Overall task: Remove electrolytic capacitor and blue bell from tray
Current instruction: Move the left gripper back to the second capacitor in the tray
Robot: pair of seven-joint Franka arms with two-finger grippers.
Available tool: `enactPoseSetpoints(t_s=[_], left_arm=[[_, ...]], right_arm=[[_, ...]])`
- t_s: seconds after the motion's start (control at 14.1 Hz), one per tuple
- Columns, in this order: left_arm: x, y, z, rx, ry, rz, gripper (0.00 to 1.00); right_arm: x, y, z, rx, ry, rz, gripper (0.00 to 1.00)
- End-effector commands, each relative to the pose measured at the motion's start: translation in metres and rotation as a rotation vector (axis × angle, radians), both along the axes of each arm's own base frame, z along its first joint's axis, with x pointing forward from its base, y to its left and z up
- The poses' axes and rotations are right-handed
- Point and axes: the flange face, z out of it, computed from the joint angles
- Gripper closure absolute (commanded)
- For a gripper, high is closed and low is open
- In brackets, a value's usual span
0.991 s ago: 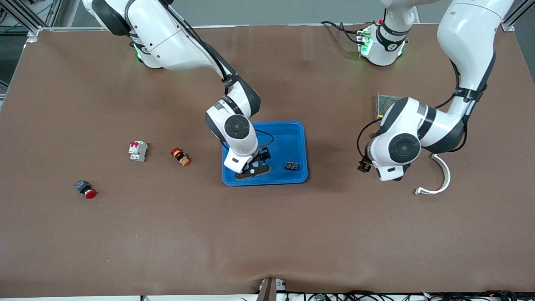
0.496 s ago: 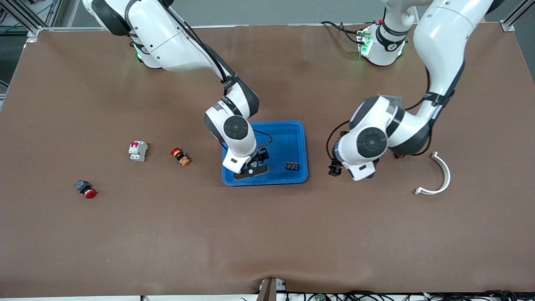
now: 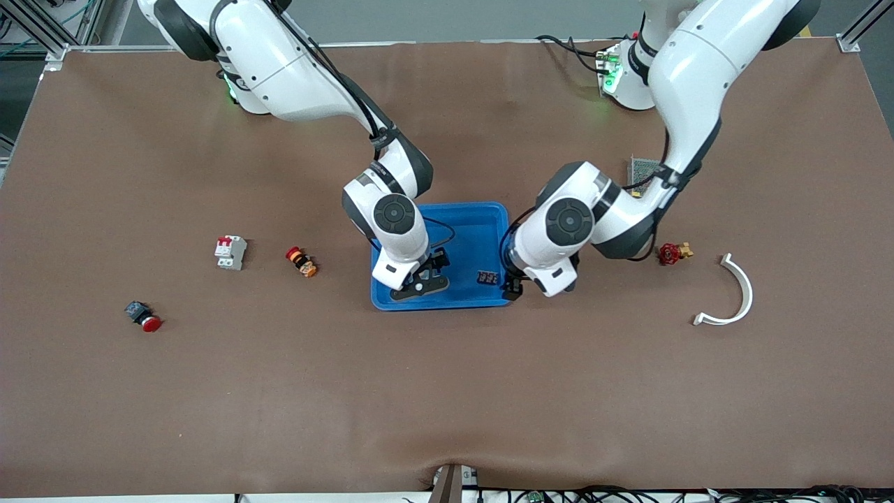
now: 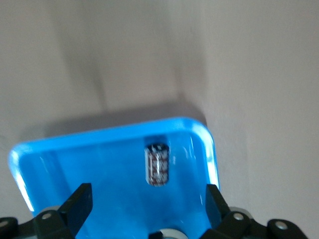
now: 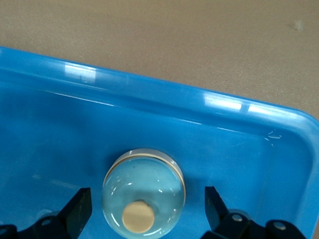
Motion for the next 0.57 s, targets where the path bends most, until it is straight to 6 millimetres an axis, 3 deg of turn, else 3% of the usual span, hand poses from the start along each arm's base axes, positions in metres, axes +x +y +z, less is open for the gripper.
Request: enactPoseSetpoints(t_s=[0.0,0.07,0.28,0.5], left_arm=[[-0.004,-0.022,-0.019,0.008,-0.036,0.03,0.06],[-0.005,-0.026,-0.028,0.016,-0.049,0.049,0.08],[-0.015,-0.035,-0.055,0.057,-0.052,0.038,0.13],[-0.021,-0.04,-0.07,0.062,-0.052,0.028,0.22]], right_arm=[[0.0,0.002,-0.003,-0.005,-0.015,-0.007,0.0],[0.0,0.002,-0.002,-0.004,-0.016,-0.008,0.08],[0.001,0.001,-0.002,-0.004,-0.016,-0.009,0.44],[0.004,-0.001,0.001,-0.002,-0.014,-0.016,0.59]])
